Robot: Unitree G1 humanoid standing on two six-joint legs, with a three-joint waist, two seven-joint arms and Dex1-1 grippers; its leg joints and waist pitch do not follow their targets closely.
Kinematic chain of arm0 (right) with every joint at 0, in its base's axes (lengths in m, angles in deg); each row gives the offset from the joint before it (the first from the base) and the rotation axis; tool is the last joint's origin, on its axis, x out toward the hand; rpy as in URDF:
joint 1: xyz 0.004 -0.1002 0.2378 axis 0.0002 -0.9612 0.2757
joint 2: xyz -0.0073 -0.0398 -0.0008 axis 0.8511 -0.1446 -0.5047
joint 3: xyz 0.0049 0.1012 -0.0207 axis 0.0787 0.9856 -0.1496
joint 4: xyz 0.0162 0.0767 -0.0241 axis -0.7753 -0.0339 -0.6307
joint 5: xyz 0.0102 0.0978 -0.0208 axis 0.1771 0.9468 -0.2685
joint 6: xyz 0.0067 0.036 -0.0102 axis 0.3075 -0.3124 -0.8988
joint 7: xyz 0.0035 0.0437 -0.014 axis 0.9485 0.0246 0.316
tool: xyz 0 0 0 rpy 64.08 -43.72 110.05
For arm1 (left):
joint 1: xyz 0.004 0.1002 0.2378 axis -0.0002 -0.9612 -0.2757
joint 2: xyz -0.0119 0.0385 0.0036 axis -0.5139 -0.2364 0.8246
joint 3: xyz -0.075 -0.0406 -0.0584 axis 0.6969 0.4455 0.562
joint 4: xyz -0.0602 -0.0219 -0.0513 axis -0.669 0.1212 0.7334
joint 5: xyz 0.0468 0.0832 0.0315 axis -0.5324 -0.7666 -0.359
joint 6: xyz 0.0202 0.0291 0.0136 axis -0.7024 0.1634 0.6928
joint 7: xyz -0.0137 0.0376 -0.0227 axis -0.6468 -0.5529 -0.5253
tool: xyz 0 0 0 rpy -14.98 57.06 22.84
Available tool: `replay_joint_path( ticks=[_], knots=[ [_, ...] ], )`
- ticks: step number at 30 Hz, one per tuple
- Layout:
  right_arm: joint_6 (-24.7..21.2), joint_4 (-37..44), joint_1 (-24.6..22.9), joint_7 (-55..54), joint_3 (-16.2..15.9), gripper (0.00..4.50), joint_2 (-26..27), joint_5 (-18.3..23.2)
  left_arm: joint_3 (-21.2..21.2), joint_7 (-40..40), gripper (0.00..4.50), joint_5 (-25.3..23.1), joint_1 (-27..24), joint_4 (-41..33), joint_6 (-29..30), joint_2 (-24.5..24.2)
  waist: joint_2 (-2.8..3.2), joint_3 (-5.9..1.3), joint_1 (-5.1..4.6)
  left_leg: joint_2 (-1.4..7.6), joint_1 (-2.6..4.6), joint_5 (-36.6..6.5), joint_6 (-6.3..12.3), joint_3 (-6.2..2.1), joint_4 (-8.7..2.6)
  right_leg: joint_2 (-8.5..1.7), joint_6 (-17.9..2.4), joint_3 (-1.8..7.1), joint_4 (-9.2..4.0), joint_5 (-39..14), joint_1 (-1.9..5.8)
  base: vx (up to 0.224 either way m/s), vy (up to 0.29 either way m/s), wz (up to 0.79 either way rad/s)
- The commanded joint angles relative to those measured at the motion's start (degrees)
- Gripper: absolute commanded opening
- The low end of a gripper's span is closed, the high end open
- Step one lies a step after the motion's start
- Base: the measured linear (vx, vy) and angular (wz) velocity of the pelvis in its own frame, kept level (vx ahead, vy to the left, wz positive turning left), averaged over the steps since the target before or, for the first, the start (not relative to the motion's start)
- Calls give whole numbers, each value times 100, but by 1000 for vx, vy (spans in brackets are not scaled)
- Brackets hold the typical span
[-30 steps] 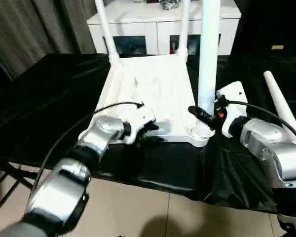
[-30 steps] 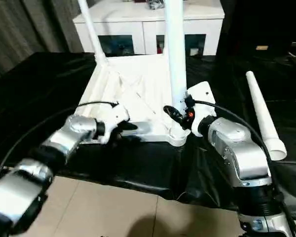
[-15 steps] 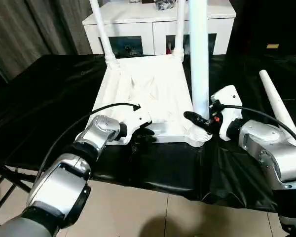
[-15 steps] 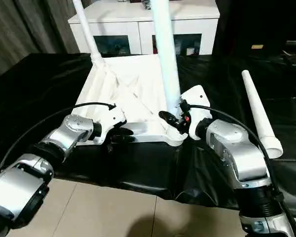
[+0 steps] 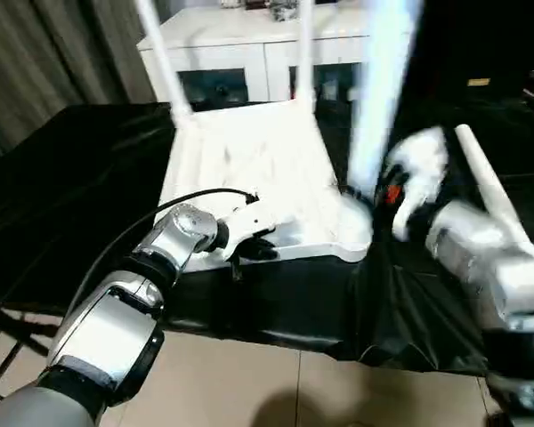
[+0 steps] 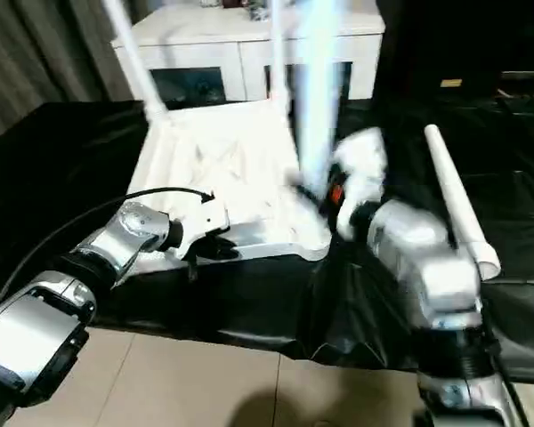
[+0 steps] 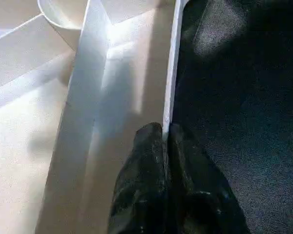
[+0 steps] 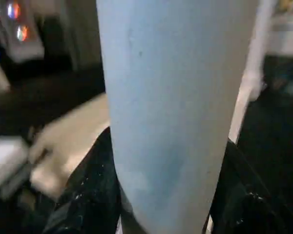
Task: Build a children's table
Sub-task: Rotate table base
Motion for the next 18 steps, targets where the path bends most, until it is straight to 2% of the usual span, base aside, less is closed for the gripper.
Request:
replay_joint_path(
  ticks=[1,2,3,4,5,6,7,8,9,10,11,12,13,14,16,17,18],
  knots=[
    [-82,-13,112,-93,240,186,34,202,25,48,1,-57,-319,277,299,-272,-143,-356,33,47,-2,-1616,386,-82,-440,-235,-1057,124,-545,-2268,360,0,0,0],
    [-97,-18,121,-84,288,186,31,228,88,75,0,-14,-357,228,316,-333,-137,-358,32,52,-2,-1599,379,-86,-442,-238,-1040,125,-545,-2271,360,0,0,0],
    [-124,-10,95,-23,294,186,-6,226,177,122,0,69,-447,94,330,-466,-189,-369,40,48,-7,-1532,390,-87,-438,-244,-1042,130,-527,-2224,369,0,0,0],
    [-127,-10,92,-15,294,186,-10,225,186,129,0,79,-458,77,331,-483,-204,-362,23,46,-25,-1482,404,-88,-447,-247,-1045,127,-522,-2224,379,0,0,0],
    [-169,-3,68,45,297,186,-41,235,245,181,0,143,-547,-69,354,-601,-196,-364,8,39,-31,-1454,406,-84,-443,-245,-1035,124,-525,-2225,382,0,0,0],
    [-219,-10,28,143,251,186,-76,248,319,257,0,213,-696,-350,387,-770,-307,-359,12,35,-41,-1407,437,-83,-446,-253,-1031,124,-515,-2257,391,0,0,0],
    [-252,-17,4,205,217,186,-95,258,363,307,0,250,-792,-535,407,-874,-258,-344,-24,22,-59,-1364,440,-88,-449,-261,-984,117,-520,-2390,405,0,0,0],
    [-276,-25,-35,238,153,186,-87,271,433,415,0,324,-949,-848,476,-987,-286,-345,-29,38,-68,-1354,429,-101,-463,-270,-967,114,-517,-2433,419,0,0,0],
    [-276,-28,-81,257,72,186,-72,258,491,499,0,390,-1129,-1221,577,-1104,-252,-338,-65,34,-76,-1364,410,-108,-473,-258,-895,108,-525,-2527,402,0,0,0],
    [-269,-29,-117,244,-9,186,-53,239,544,565,0,429,-1287,-1537,643,-1197,-276,-337,-78,47,-39,-1474,373,-109,-476,-256,-880,116,-543,-2619,365,0,0,0],
    [-259,-29,-155,232,-85,186,-32,218,598,611,0,474,-1444,-1835,710,-1282,-266,-350,-78,64,-27,-1453,337,-118,-479,-268,-904,126,-515,-2551,371,0,0,0],
    [-257,-22,-186,224,-137,186,-15,207,629,634,0,498,-1576,-2079,771,-1354,-333,-342,-87,73,-19,-1443,346,-107,-489,-264,-930,133,-522,-2531,343,0,0,0],
    [-253,-15,-212,214,-186,186,7,189,643,649,0,505,-1687,-2275,785,-1425,-302,-344,-84,77,15,-1476,329,-93,-486,-254,-947,144,-530,-2549,303,0,0,0],
    [-254,-16,-231,212,-230,186,32,174,667,670,0,533,-1793,-2469,786,-1487,-363,-352,-83,85,3,-1420,327,-84,-493,-240,-984,150,-521,-2405,303,0,0,0],
    [-250,-28,-252,220,-288,186,76,149,702,697,0,589,-1933,-2721,799,-1557,-328,-359,-41,105,18,-1363,312,-83,-495,-243,-1047,165,-474,-2202,285,0,0,0],
    [-238,-41,-265,225,-326,186,98,127,719,700,0,614,-2002,-2837,777,-1586,-386,-355,-34,113,14,-1358,314,-77,-501,-245,-1064,169,-477,-2160,279,0,0,0],
    [-193,-125,-269,249,-416,186,149,68,738,771,0,692,-2197,-3217,772,-1648,-332,-340,-10,114,33,-1405,281,-69,-509,-241,-1084,173,-473,-2154,259,0,0,0]
  ],
)
